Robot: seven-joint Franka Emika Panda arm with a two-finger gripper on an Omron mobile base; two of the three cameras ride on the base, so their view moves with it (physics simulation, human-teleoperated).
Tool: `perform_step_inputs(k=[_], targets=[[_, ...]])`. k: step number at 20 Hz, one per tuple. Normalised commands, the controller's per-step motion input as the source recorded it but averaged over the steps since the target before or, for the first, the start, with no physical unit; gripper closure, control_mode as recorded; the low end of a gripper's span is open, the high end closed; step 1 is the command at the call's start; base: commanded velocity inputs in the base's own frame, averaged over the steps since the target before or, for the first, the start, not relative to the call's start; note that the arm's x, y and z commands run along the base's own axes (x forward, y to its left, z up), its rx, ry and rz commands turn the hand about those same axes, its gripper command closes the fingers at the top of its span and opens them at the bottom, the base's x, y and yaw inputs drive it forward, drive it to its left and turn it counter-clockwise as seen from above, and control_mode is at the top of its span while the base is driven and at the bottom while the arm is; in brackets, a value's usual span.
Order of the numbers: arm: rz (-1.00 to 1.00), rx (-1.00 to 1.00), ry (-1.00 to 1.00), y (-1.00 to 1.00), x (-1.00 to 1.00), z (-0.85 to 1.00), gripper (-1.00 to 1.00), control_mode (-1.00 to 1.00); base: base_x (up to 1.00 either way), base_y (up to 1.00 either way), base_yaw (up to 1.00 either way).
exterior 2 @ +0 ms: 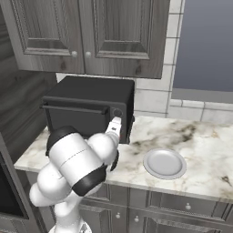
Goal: Pull the toaster oven rack outwards. Pick up the baguette from the plate and place it on the toaster oven rack. Close the toaster oven door fully and set the temperature to the lowest setting.
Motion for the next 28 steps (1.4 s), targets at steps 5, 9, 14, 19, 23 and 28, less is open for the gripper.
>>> perform_step_inputs(k=[5,9,14,19,23,28], targets=[[0.34,-0.28,0.09,0.0,0.0,-0.2,1.0,-1.0,0.0,0.0,0.0],[0.39,-0.31,0.12,0.0,0.0,-0.2,1.0,-1.0,0.0,0.0,0.0],[0.37,-0.36,0.19,0.0,0.0,-0.34,1.0,-1.0,0.0,0.0,0.0],[0.34,-0.37,0.3,0.0,0.0,-0.26,1.0,-1.0,0.0,0.0,0.0],[0.19,-0.34,0.4,0.22,0.07,0.0,1.0,-1.0,0.0,0.0,0.0],[0.12,-0.4,0.53,0.39,0.14,0.0,1.0,-1.0,0.0,0.0,0.0]])
